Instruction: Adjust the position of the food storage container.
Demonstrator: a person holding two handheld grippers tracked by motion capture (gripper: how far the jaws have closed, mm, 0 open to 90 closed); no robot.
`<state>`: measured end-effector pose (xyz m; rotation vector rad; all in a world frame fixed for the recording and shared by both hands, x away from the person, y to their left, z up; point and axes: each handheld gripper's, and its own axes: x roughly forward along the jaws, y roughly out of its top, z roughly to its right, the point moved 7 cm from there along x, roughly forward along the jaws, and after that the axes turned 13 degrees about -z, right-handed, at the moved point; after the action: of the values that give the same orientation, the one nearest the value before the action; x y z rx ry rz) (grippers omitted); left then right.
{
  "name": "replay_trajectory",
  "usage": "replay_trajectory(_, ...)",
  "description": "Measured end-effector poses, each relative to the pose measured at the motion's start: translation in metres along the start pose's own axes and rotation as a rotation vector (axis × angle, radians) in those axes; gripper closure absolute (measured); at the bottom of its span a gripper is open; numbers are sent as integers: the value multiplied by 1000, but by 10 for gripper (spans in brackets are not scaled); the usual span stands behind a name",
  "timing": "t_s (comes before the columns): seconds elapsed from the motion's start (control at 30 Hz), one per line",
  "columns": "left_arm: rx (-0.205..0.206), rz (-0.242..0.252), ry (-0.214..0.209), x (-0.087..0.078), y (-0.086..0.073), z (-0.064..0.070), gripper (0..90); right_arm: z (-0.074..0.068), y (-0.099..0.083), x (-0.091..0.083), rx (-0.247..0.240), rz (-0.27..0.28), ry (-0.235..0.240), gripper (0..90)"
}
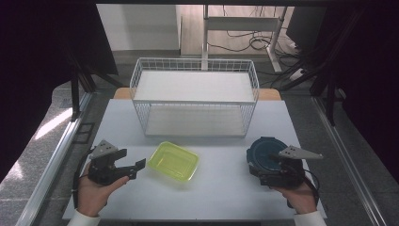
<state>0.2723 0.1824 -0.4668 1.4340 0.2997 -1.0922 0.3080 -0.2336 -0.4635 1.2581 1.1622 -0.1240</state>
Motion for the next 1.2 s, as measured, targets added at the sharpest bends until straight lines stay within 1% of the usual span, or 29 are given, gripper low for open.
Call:
replay_trajectory(0.1, -4, -15, -1, 3, -1, 0, 198, 1, -2, 2, -4, -9, 1, 116)
replay_trajectory(0.23, 1, -12, -5, 2, 2, 1, 196, 1, -6, 4, 1, -24, 1, 127)
replay_trajectory(0.3, 4, -11, -7, 1, 2, 2, 196, 1, -5, 3, 1, -27, -3, 136)
replay_trajectory(0.4, 5, -16, -16, -1, 0, 2, 195, -2, -3, 2, 4, -22, 6, 153)
replay_trajectory(0.47, 8, -28, -24, 2, -2, 2, 196, -7, -5, 0, -3, -28, 8, 166)
replay_trajectory(0.53, 22, -46, -26, 7, -4, 3, 194, -7, -3, 0, 0, -22, 12, 172)
replay_trajectory(0.57, 22, -46, -26, 7, -4, 3, 192, -7, -2, 1, 6, -20, 14, 174)
replay_trajectory(0.6, 29, -62, -22, 12, -5, 1, 191, -6, 0, 2, 10, -19, 16, 176)
replay_trajectory(0.67, 29, -69, -24, 14, -5, 0, 189, -5, 2, 4, 18, -22, 25, 178)
replay_trajectory(0.73, 18, -80, -34, 19, -5, -3, 188, -5, 3, 5, 23, -22, 30, 184)
replay_trajectory(0.83, 12, -93, -31, 21, -9, -1, 188, -3, 5, 6, 33, -22, 38, 192)
replay_trajectory(1.0, 19, -93, -16, 18, -12, 1, 186, -2, 6, 7, 15, -37, 40, 212)
replay_trajectory(1.03, 17, -97, -9, 18, -15, 2, 185, -2, 5, 6, 15, -40, 35, 218)
replay_trajectory(1.1, 16, -101, -8, 18, -16, 3, 184, -2, 4, 5, 14, -43, 28, 223)
replay_trajectory(1.13, 20, -106, -8, 19, -17, 5, 184, -1, 2, 5, 6, -56, 24, 232)
replay_trajectory(1.2, 25, -111, -7, 20, -18, 6, 184, -1, 2, 5, 5, -57, 22, 234)
